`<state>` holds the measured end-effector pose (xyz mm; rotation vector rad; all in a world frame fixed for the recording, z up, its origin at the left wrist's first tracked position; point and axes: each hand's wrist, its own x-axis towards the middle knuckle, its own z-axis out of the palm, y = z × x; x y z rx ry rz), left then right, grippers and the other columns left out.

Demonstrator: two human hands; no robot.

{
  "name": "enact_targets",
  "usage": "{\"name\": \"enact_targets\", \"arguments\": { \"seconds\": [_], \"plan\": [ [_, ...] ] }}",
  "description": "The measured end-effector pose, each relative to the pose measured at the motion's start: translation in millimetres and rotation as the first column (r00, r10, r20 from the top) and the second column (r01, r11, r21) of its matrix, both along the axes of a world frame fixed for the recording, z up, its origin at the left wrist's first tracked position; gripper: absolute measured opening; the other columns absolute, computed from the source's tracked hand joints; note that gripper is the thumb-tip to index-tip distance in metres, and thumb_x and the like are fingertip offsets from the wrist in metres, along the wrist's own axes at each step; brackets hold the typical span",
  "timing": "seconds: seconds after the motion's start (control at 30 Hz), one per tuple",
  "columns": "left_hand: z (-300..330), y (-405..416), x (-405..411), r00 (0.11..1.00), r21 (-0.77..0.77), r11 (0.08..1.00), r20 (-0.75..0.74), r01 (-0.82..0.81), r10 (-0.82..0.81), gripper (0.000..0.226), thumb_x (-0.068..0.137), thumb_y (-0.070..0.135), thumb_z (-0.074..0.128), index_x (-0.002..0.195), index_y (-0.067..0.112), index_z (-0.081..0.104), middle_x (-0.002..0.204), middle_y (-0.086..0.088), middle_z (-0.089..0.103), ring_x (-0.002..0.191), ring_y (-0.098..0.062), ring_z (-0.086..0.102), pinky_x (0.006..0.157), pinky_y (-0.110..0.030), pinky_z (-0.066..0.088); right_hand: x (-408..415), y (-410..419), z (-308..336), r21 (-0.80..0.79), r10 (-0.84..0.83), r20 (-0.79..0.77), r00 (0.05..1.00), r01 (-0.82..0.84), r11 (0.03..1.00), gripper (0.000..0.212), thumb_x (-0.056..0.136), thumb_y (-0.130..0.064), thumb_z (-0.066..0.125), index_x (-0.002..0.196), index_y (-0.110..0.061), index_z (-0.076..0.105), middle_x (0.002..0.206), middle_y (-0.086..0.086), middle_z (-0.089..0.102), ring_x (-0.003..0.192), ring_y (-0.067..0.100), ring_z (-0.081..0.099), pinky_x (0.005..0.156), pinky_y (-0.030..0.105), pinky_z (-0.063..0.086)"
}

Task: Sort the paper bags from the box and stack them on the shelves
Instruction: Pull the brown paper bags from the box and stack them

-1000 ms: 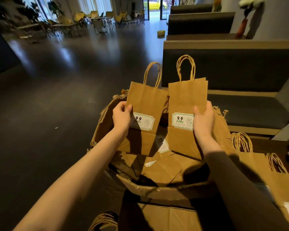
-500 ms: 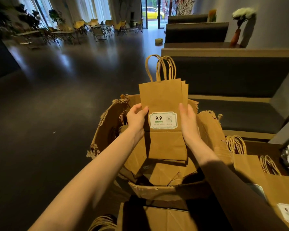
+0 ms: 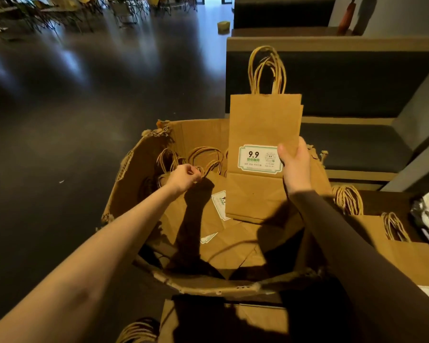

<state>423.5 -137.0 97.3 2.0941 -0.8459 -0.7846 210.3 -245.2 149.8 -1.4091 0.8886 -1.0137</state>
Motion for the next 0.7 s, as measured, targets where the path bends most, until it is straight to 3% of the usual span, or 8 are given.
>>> {"name": "enact_targets", "arguments": {
  "seconds": [0.07, 0.23, 0.33, 0.43, 0.53, 0.63, 0.7],
  "plan": [
    [-18.6, -9.1, 3.2, 0.991, 0.147, 0.988, 0.119, 0.039, -0.056, 0.003, 0.089, 0.014, 0.060, 0.090, 0.013, 0.058, 0.094, -0.008, 0.062, 0.090, -0.019, 0.058, 0.074, -0.026, 0.046, 2.2, -8.1, -5.1, 0.017, -0.007, 0.007, 1.000, 0.007, 1.000, 0.028, 0.099, -0.009, 0.043, 0.126, -0.009, 0.043, 0.106, -0.004, 0.057, 0.081, -0.006, 0.060, 0.062, 0.009, 0.050],
    [-47.9, -26.5, -8.0, 0.912, 0.438, 0.895, 0.326, 0.089, -0.250, 0.050, 0.084, 0.038, 0.067, 0.120, 0.010, 0.048, 0.115, -0.009, 0.057, 0.109, -0.026, 0.057, 0.088, -0.037, 0.049, 3.8, -23.2, -27.1, -0.091, -0.030, -0.027, 0.999, 0.028, 0.996, 0.013, 0.097, -0.011, 0.044, 0.109, -0.005, 0.044, 0.091, -0.001, 0.057, 0.073, -0.002, 0.063, 0.063, 0.014, 0.050],
    [-62.2, -31.5, -8.9, 0.809, 0.548, 0.832, 0.450, 0.085, -0.379, 0.071, 0.078, 0.047, 0.069, 0.131, 0.009, 0.041, 0.132, -0.014, 0.046, 0.123, -0.031, 0.045, 0.101, -0.044, 0.040, 7.8, -28.0, -36.4, -0.140, -0.082, -0.106, 0.991, 0.067, 0.988, 0.014, 0.095, -0.012, 0.048, 0.107, -0.005, 0.045, 0.088, -0.003, 0.052, 0.072, -0.005, 0.055, 0.063, 0.013, 0.047],
    [-70.1, -33.3, -7.8, 0.733, 0.598, 0.797, 0.502, 0.089, -0.459, 0.080, 0.074, 0.048, 0.072, 0.135, 0.010, 0.037, 0.136, -0.014, 0.044, 0.128, -0.031, 0.039, 0.106, -0.044, 0.033, 8.9, -32.3, -45.3, -0.139, -0.088, -0.135, 0.987, 0.069, 0.988, 0.005, 0.095, 0.003, 0.044, 0.096, -0.002, 0.042, 0.078, -0.003, 0.046, 0.061, -0.014, 0.053, 0.055, 0.010, 0.044],
    [-75.3, -34.9, -9.2, 0.710, 0.599, 0.797, 0.531, 0.073, -0.463, 0.084, 0.072, 0.046, 0.074, 0.136, 0.009, 0.035, 0.136, -0.015, 0.044, 0.128, -0.031, 0.038, 0.106, -0.044, 0.033, 6.1, -32.8, -49.2, -0.080, -0.080, -0.128, 0.989, 0.070, 0.994, 0.005, 0.096, 0.002, 0.041, 0.099, -0.001, 0.039, 0.075, -0.001, 0.044, 0.054, -0.014, 0.053, 0.051, 0.008, 0.041],
    [-76.9, -35.8, -11.3, 0.755, 0.563, 0.823, 0.509, 0.070, -0.412, 0.086, 0.069, 0.038, 0.079, 0.134, 0.007, 0.033, 0.134, -0.016, 0.044, 0.124, -0.033, 0.043, 0.100, -0.043, 0.040, 4.4, -34.5, -54.3, -0.054, -0.089, -0.109, 0.990, 0.083, 0.995, 0.028, 0.095, -0.005, 0.046, 0.117, 0.011, 0.038, 0.076, 0.002, 0.045, 0.055, -0.009, 0.053, 0.051, 0.009, 0.042],
    [-75.7, -34.0, -13.7, 0.799, 0.544, 0.835, 0.469, 0.075, -0.377, 0.088, 0.067, 0.034, 0.082, 0.133, 0.007, 0.031, 0.131, -0.016, 0.044, 0.120, -0.033, 0.047, 0.093, -0.042, 0.046, 2.5, -30.3, -51.4, -0.072, -0.091, -0.109, 0.990, 0.084, 0.994, 0.034, 0.091, -0.014, 0.049, 0.116, 0.008, 0.041, 0.076, 0.001, 0.046, 0.056, -0.009, 0.053, 0.053, 0.012, 0.041]
  ]
}}
